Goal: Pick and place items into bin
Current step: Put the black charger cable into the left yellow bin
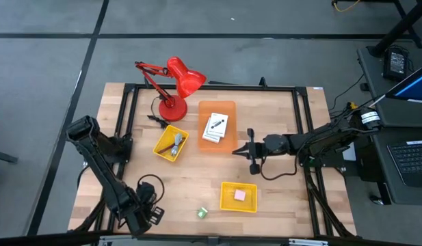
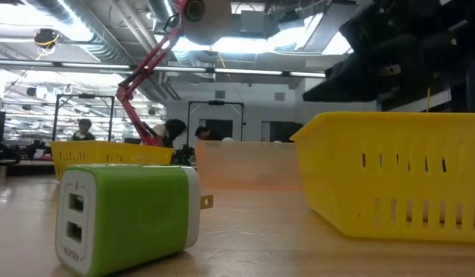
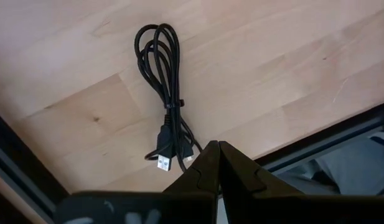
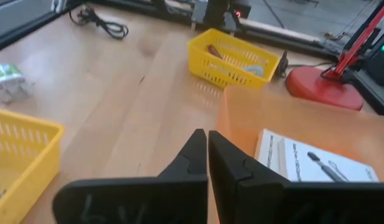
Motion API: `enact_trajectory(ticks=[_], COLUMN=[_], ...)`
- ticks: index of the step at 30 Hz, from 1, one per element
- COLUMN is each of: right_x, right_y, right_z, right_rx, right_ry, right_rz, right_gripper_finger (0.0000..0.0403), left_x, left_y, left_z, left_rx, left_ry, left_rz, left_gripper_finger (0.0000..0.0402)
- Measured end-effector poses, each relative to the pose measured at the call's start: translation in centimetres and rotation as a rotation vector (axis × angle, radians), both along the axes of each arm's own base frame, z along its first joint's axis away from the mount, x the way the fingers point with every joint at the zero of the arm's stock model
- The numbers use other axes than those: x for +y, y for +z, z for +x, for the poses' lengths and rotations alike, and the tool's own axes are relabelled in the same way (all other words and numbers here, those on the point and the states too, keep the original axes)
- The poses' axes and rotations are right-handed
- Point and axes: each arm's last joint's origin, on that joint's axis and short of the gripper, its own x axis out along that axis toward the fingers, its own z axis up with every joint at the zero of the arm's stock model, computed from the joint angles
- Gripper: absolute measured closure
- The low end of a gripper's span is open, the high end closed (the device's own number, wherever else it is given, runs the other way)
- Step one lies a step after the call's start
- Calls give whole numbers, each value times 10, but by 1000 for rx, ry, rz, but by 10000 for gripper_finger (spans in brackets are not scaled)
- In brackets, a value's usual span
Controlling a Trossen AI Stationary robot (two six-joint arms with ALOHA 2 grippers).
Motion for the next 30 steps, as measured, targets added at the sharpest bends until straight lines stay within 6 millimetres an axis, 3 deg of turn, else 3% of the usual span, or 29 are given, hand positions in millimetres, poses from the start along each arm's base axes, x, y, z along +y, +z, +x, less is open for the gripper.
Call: enact_trajectory(ticks=[15,30], right_x=[0,0], right_y=[-3,-3], right_z=[-1,-1], right_rx=[32,28], right_ry=[7,6], right_rz=[7,9], right_gripper_finger=[402,402], left_x=[0,-8], left_y=[0,-26], left_z=[0,5], left_rx=[-3,85], left_ry=[-9,-35], left_rz=[4,57], left_gripper_finger=[393,308])
